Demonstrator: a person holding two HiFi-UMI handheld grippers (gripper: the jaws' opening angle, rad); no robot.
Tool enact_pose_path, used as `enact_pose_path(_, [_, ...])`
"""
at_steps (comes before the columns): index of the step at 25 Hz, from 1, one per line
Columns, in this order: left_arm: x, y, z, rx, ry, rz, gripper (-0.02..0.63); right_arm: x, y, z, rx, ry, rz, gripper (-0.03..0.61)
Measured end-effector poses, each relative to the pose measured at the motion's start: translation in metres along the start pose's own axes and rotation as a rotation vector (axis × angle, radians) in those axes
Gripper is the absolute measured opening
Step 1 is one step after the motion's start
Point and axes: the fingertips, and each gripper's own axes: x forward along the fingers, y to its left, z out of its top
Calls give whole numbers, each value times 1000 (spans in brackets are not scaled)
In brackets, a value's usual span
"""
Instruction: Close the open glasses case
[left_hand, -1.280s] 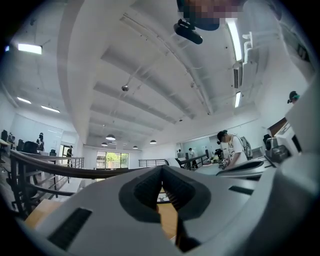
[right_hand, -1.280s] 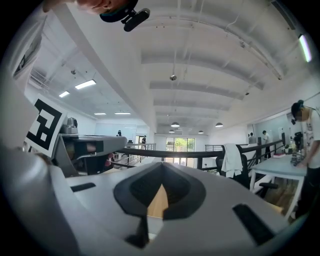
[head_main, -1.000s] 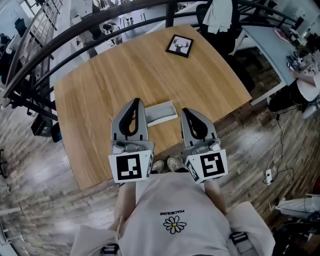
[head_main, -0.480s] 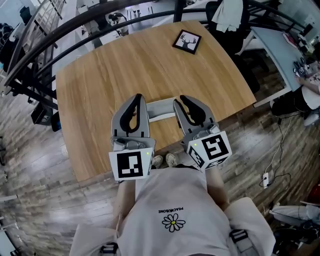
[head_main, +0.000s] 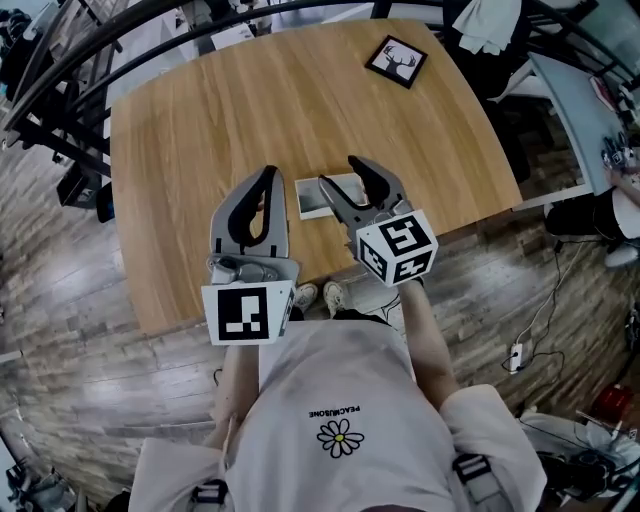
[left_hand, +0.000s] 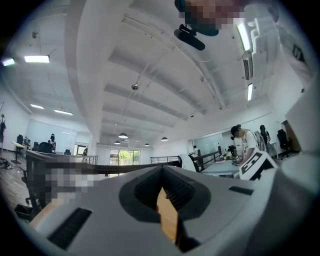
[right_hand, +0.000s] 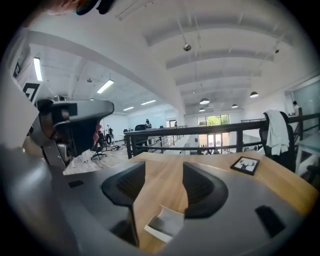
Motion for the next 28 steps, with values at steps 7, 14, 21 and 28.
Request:
enact_pose_path(7, [-5, 12, -19, 27, 33, 23, 18, 41, -23, -71, 42, 162, 1, 227])
enact_pose_path(14, [-2, 15, -30, 32, 57, 4, 18, 59, -41, -131, 81, 287, -32, 229])
enact_pose_path(21, [-1, 11, -35, 5, 73, 1, 17, 62, -62, -152, 128, 344, -73, 230])
enact_pose_path(28, [-6, 11, -46, 20, 102, 0, 18, 63, -65, -156, 142, 361, -67, 230])
